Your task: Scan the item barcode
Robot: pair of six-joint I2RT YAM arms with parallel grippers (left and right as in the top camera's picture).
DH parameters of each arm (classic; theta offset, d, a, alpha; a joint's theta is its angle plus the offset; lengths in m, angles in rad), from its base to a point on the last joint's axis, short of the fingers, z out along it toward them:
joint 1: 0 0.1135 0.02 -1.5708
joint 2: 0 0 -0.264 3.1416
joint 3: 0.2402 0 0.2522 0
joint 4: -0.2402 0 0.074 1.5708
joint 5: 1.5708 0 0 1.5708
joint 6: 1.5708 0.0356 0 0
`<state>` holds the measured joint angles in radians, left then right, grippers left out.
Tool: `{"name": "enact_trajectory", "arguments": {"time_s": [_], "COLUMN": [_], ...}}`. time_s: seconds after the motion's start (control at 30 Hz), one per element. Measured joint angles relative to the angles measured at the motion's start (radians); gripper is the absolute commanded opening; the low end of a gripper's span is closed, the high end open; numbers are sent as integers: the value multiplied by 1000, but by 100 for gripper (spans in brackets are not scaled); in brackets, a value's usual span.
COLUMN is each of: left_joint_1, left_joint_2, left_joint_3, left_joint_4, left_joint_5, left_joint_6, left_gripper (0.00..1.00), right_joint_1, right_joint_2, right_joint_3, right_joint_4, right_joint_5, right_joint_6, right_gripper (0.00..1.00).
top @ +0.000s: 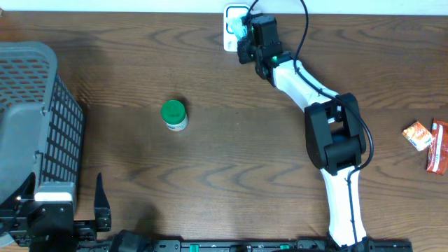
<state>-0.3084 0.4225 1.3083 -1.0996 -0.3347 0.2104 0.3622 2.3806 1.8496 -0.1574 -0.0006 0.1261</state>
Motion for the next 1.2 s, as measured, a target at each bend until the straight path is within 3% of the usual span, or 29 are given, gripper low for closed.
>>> {"name": "enact_trajectory", "arguments": {"time_s": [0.17,0.3,0.4,0.53,0.67,0.9,0.93,1.07,1.1,1.13,1.2], "left_joint_1": [0,0,0,0,0,0,0,0,0,0,0], "left_joint_2": [0,0,0,0,0,0,0,0,0,0,0], "left_joint_3": [0,0,0,0,0,0,0,0,0,0,0], "left_joint_4": [0,0,0,0,0,0,0,0,0,0,0], "left_joint_5": [0,1,0,0,0,0,0,0,0,0,0], "left_joint_6": [0,0,0,0,0,0,0,0,0,0,0], "left_gripper": [98,98,98,98,98,98,98,98,98,98,98], "right_joint_1": [-3,-38,-75,-159,-285,-556,-602,-743,-767,-793,-832], "right_joint_2": [5,9,8,0,1,1,2,2,2,2,2], "right_joint_3": [212,519,635,674,603,363,325,245,241,243,266], "right_joint_4": [-450,-981,-1209,-1489,-1535,-1476,-1456,-1411,-1411,-1408,-1415], "right_joint_5": [12,15,49,270,486,625,630,606,594,577,525], "right_joint_6": [8,16,18,80,151,254,263,285,286,288,290], "right_gripper": [1,1,1,1,1,1,15,43,93,99,99]}}
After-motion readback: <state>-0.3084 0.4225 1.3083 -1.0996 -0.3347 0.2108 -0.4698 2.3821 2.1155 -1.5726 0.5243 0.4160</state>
